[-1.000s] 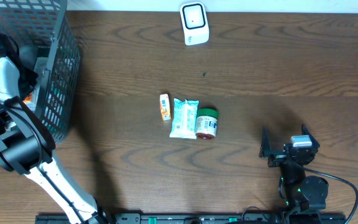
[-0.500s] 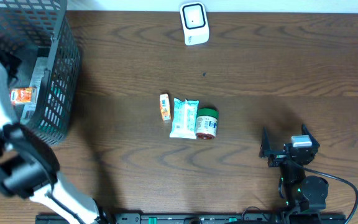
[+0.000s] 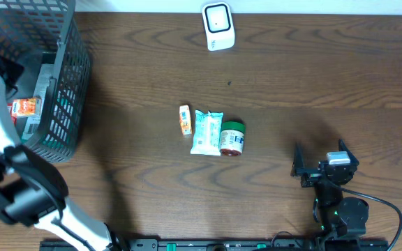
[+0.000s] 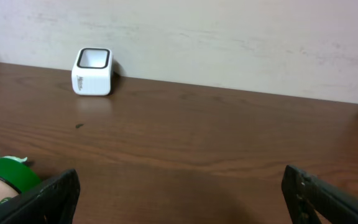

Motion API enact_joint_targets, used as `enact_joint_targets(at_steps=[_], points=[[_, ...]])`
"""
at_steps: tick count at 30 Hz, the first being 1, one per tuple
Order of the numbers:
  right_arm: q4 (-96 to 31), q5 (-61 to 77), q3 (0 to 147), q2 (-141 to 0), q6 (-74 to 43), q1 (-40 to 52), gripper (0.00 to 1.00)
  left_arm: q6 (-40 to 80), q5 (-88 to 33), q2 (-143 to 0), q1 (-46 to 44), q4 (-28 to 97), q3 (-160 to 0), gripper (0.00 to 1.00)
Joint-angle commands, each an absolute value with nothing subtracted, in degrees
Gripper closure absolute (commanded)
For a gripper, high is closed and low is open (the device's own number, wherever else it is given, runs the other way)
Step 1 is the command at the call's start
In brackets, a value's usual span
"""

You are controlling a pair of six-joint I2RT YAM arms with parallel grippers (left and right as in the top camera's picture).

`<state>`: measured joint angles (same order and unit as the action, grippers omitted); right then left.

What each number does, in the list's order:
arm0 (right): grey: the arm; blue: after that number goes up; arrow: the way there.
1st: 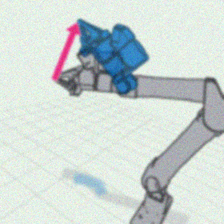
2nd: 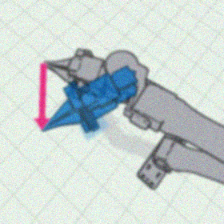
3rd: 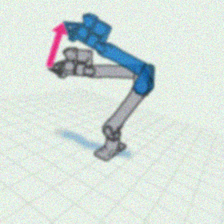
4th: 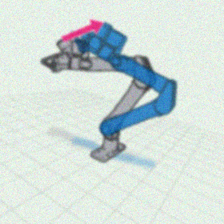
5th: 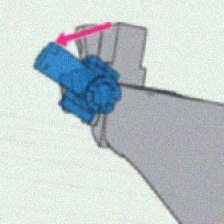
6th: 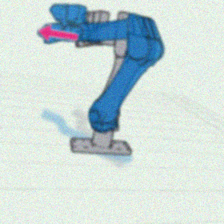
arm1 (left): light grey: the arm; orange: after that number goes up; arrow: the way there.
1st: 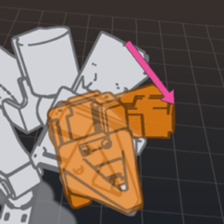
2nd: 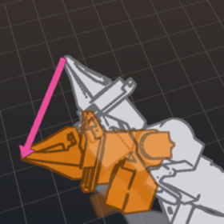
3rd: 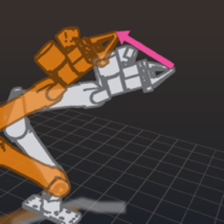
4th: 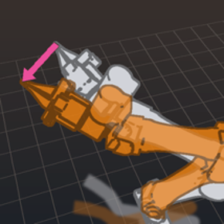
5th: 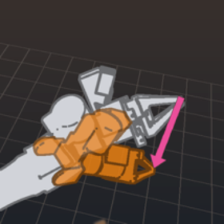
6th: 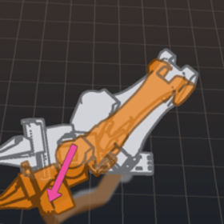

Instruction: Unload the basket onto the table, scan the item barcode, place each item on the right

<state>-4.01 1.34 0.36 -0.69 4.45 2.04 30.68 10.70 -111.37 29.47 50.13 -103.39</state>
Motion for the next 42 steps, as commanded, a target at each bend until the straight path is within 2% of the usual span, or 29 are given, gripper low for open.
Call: enact_joint_targets(at_steps=[1,7,17,20,22,28,32,42], points=[[-4.23,1.56,0.32,-0.49,4.78,1.43,0.01,30.72,11.00,-116.20,29.58,50.72,-102.08,0.29],[-4.21,1.56,0.32,-0.49,4.78,1.43,0.01,30.70,11.00,-123.02,29.54,51.33,-102.06,0.34],[-4.21,1.56,0.32,-0.49,4.78,1.43,0.01,27.66,11.44,-128.66,29.54,50.52,-102.04,0.37],[-4.21,1.56,0.32,-0.49,4.78,1.43,0.01,27.68,11.46,-128.77,29.54,50.48,-102.06,0.45],[-4.21,1.54,0.32,-0.49,4.78,1.43,0.01,27.68,11.46,-128.46,29.54,50.48,-102.08,0.46],[-4.23,1.56,0.32,-0.49,4.78,1.43,0.01,27.70,11.42,-127.61,29.54,50.52,-102.26,0.45],[-4.21,1.56,0.32,-0.49,4.78,1.43,0.01,27.73,11.42,-123.66,29.54,50.52,-103.13,0.37],[-4.21,1.56,0.32,-0.49,4.78,1.43,0.01,28.14,11.44,-115.42,29.04,49.21,-102.98,0.36]])
